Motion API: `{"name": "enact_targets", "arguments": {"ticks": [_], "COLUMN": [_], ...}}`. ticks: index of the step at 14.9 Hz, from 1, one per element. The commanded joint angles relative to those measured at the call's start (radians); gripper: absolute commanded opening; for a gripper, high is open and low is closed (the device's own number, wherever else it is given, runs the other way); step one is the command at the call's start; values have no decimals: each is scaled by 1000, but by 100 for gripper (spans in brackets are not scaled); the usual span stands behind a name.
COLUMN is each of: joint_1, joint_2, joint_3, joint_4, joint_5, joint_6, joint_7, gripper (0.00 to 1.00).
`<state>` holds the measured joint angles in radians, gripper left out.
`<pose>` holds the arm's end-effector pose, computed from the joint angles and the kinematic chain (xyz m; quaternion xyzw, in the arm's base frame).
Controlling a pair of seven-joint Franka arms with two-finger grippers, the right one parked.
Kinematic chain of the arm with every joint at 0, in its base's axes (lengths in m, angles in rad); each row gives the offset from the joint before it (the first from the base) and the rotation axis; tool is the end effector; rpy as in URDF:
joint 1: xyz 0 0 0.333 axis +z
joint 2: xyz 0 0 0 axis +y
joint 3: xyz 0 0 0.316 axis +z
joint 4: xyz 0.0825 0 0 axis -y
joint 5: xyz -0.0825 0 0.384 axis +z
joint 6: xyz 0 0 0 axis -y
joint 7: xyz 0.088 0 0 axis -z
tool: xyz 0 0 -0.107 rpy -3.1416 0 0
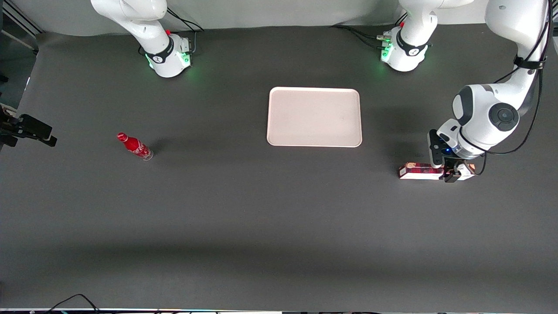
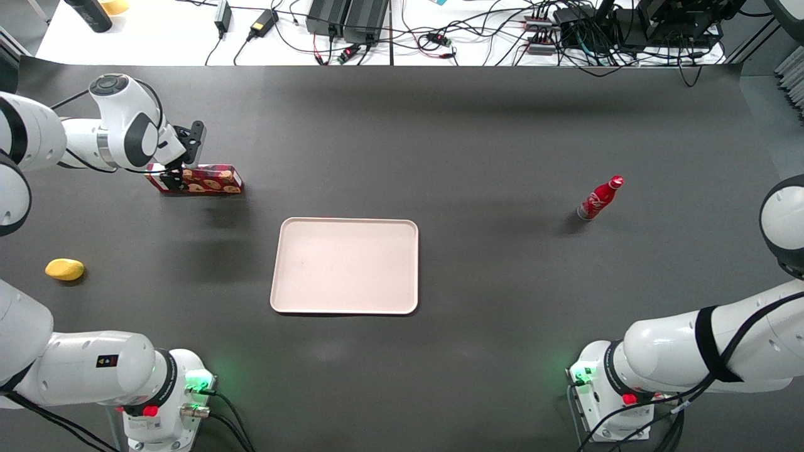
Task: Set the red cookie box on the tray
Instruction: 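Close the left gripper on the end of the shortbread box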
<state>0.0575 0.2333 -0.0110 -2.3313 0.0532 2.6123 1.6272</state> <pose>0.5244 0.0232 0.2418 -0.6872 0.7260 -0.0066 0.0262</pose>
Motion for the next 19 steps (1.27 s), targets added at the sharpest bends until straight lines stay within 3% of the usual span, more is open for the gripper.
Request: {"name": "enact_targets", "arguments": {"ticks": [1, 5, 7, 8, 11, 12, 19], "joint_1": [5, 7, 10, 10, 10, 10, 8], "joint_2": [32, 60, 63, 72, 86, 86, 23], "joint_3": [-4, -1, -1, -1, -1, -1, -7], "joint_4": [21, 21, 24, 29, 44, 47, 107], "joint_5": [-7, -7, -7, -7, -6, -6, -4], "joint_6": [18, 46, 45, 46, 45, 43, -26], "joint_7": [8, 11, 16, 16, 16, 17, 33], "gripper": [100, 98, 72, 64, 8, 0, 0]}}
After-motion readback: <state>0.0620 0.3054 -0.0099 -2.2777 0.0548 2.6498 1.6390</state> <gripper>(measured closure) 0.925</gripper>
